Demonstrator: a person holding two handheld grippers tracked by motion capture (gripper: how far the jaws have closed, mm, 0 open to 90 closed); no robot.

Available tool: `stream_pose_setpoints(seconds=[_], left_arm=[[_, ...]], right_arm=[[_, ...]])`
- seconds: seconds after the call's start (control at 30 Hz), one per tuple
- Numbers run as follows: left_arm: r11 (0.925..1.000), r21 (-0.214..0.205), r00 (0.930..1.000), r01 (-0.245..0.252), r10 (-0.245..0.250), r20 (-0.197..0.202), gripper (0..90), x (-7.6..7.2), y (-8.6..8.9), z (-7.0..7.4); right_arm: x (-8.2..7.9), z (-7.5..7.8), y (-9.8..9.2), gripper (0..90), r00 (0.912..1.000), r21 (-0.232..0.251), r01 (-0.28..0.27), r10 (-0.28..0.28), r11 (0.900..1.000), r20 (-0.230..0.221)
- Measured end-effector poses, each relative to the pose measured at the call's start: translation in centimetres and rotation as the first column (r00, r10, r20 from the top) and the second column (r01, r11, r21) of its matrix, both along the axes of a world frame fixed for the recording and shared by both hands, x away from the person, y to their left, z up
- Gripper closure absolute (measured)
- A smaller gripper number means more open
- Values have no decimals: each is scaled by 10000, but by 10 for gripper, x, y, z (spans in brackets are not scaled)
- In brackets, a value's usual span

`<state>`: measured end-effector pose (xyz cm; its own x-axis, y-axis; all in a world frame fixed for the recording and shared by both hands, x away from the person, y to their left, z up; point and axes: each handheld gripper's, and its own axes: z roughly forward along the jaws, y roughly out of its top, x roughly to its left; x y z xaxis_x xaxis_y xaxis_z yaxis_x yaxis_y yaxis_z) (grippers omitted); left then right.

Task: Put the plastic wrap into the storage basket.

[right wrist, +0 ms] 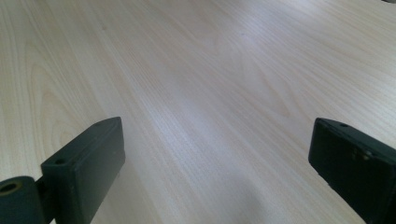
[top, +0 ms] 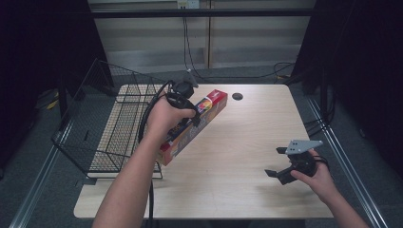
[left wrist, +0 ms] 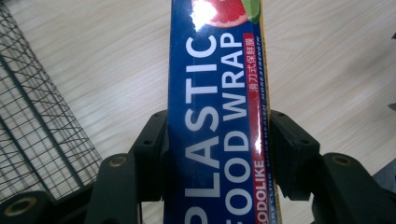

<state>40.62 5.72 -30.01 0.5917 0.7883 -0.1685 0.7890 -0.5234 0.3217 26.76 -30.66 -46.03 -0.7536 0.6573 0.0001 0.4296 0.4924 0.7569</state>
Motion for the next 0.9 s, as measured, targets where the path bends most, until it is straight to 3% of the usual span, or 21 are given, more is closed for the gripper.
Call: stream_pose_setpoints(seconds=[0.5,0.67,0.83,0.9], left_arm=[[9982,102,9980,-599,600,-172,460,7,28,18],[9947,-93,9947,-1027,1027,-42,461,8,37,26],[9936,75,9936,-1126,1126,56,461,7,47,36],[9906,-50,9906,-1367,1367,49,460,6,50,38]], right_arm=[[1,-1,0,35,10000,-50,46,-46,10000,-17],[0,-2,1,35,10000,-82,-16,16,10000,-33],[1,-2,1,35,10000,-93,33,-33,10000,-9],[1,-2,1,35,10000,-99,44,-44,9999,-38]])
